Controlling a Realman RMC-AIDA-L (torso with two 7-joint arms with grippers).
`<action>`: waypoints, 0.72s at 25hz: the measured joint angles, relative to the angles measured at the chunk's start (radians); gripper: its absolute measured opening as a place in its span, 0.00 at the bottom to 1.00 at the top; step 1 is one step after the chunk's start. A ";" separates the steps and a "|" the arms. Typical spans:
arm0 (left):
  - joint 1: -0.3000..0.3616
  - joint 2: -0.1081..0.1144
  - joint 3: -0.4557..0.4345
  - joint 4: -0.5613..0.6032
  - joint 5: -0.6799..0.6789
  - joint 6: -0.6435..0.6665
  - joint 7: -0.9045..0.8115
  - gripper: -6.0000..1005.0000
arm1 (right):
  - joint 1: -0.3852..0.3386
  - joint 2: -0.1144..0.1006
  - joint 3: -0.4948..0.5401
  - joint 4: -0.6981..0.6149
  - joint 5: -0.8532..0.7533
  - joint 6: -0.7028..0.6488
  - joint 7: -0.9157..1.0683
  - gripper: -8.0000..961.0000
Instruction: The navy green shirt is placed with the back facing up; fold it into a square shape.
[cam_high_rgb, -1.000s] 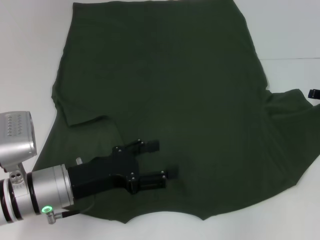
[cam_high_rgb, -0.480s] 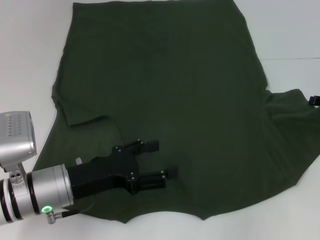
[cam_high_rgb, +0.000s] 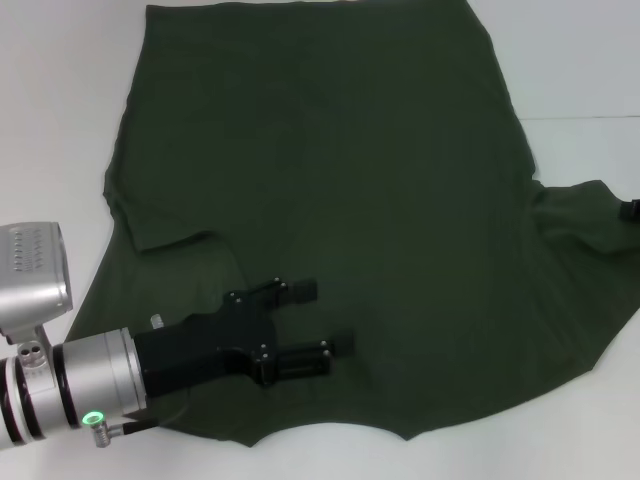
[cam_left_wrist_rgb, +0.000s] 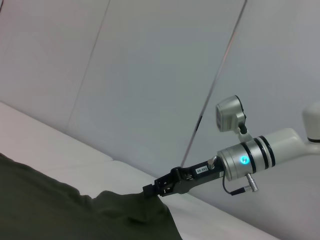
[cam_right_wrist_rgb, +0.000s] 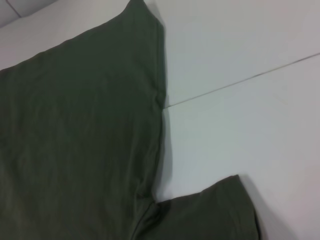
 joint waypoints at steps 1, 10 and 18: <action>0.000 0.000 -0.001 0.000 0.000 0.000 0.000 0.93 | 0.000 0.000 0.000 0.000 0.000 -0.001 0.001 0.38; 0.000 0.000 -0.012 0.001 -0.001 0.000 0.001 0.93 | -0.008 0.008 0.045 -0.001 0.008 0.003 -0.008 0.18; 0.000 0.000 -0.012 0.001 -0.001 0.000 0.001 0.93 | 0.024 0.013 0.103 -0.002 0.011 0.024 -0.085 0.05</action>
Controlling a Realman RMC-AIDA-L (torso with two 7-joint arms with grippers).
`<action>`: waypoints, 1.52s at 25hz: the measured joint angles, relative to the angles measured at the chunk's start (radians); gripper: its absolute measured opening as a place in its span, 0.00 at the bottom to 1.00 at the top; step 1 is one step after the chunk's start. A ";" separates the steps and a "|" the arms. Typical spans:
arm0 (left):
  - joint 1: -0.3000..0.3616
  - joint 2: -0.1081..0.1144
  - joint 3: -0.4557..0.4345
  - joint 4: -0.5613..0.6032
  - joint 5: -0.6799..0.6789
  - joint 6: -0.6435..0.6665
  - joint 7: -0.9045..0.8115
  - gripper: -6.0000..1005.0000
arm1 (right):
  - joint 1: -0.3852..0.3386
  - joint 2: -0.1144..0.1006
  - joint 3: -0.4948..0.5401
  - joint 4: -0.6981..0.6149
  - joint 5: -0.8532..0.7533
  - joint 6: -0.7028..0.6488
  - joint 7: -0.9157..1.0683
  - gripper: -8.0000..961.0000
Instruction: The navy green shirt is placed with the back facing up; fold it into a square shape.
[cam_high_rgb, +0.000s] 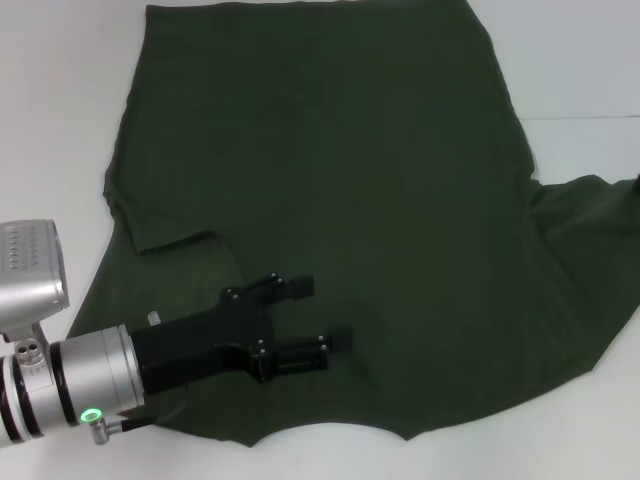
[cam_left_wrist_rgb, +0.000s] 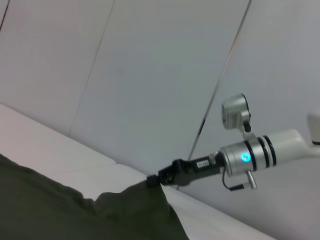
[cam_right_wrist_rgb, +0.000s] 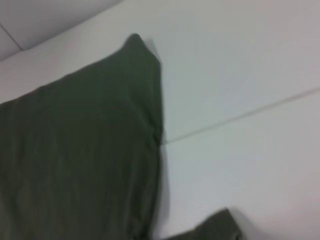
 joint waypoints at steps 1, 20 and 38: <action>0.000 0.000 0.000 0.000 0.000 0.000 0.000 0.93 | 0.009 0.000 0.000 -0.001 0.001 0.003 -0.007 0.06; 0.008 0.001 -0.018 0.003 0.000 0.000 -0.001 0.93 | 0.201 0.142 -0.115 -0.022 0.010 -0.185 -0.059 0.09; 0.010 0.010 -0.040 0.004 0.000 -0.001 -0.006 0.93 | 0.075 0.111 -0.102 -0.065 0.268 -0.357 -0.191 0.72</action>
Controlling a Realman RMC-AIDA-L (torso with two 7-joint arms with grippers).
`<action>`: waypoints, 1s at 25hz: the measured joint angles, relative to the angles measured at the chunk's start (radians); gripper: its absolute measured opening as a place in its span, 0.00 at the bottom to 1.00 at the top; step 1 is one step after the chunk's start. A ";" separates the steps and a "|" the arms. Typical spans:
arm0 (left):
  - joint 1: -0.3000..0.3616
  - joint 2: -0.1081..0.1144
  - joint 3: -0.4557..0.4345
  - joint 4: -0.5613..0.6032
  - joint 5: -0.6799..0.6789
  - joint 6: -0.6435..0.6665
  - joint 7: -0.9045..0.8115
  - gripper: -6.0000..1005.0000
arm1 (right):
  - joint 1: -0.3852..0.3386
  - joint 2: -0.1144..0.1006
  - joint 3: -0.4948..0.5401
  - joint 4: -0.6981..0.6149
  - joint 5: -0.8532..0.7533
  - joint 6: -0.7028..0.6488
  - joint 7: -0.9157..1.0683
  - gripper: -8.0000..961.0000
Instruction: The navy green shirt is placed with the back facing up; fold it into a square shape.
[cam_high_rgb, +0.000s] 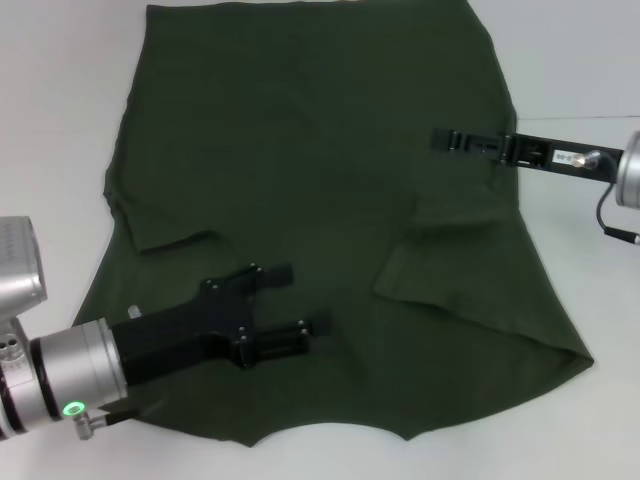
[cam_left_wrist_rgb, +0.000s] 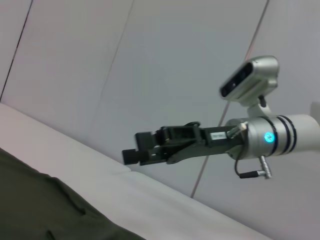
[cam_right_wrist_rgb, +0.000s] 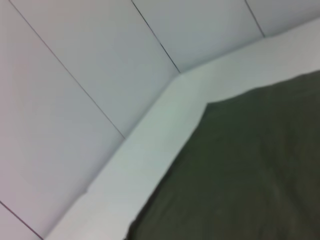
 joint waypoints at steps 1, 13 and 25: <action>0.001 0.002 0.000 0.000 0.000 0.001 -0.003 0.93 | -0.012 0.000 0.000 0.001 0.023 -0.013 -0.012 0.76; 0.119 0.081 -0.001 0.099 0.012 0.054 -0.166 0.93 | -0.113 0.033 -0.009 0.082 0.102 -0.270 -0.330 0.97; 0.238 0.096 -0.111 0.245 0.144 0.030 -0.191 0.93 | -0.095 0.017 -0.136 0.080 0.013 -0.374 -0.411 0.96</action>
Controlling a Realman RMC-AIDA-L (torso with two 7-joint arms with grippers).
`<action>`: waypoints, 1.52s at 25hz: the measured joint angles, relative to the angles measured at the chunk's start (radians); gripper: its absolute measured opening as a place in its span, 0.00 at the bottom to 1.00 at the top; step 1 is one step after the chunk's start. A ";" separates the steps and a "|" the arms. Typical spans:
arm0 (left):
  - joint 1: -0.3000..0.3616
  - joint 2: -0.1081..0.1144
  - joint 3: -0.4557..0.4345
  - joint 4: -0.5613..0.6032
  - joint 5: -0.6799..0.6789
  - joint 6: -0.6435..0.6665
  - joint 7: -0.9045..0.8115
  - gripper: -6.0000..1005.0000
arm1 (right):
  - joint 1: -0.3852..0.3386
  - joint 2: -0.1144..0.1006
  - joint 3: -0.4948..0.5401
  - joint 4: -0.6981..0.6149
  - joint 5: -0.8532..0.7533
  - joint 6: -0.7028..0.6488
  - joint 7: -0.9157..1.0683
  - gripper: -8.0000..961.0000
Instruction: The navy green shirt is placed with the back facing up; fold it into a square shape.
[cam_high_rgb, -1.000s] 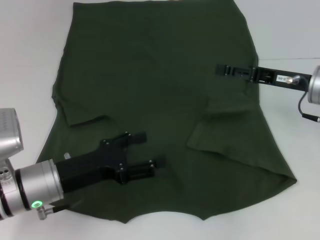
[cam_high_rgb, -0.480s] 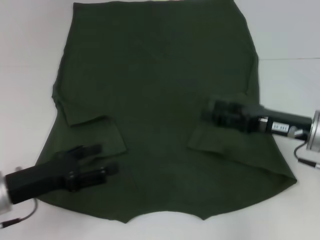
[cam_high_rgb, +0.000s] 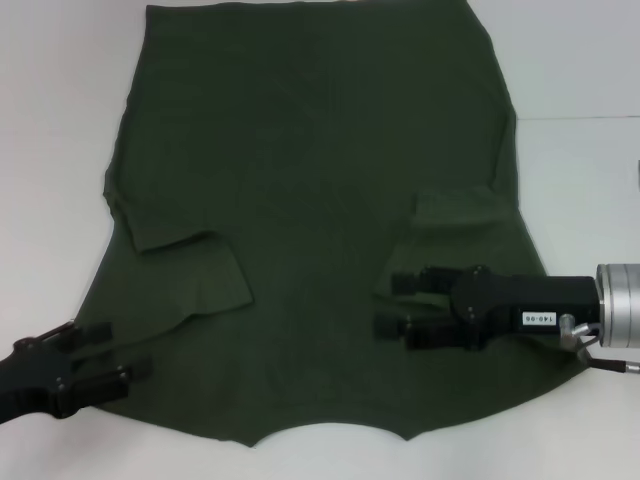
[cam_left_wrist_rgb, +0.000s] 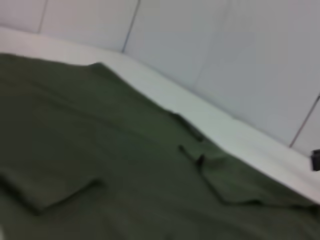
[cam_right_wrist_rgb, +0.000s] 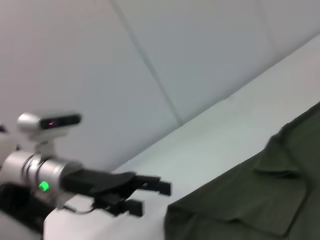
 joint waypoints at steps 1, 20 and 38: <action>0.001 0.000 -0.011 0.000 0.012 -0.004 0.000 0.93 | 0.002 -0.001 -0.012 -0.007 -0.002 -0.007 0.001 0.96; 0.019 -0.029 -0.049 -0.002 0.092 -0.260 0.011 0.93 | 0.028 -0.013 -0.035 -0.041 0.004 -0.014 0.058 0.96; 0.026 -0.035 -0.056 0.031 0.103 -0.251 0.005 0.93 | 0.027 -0.014 -0.012 -0.042 0.004 -0.014 0.059 0.96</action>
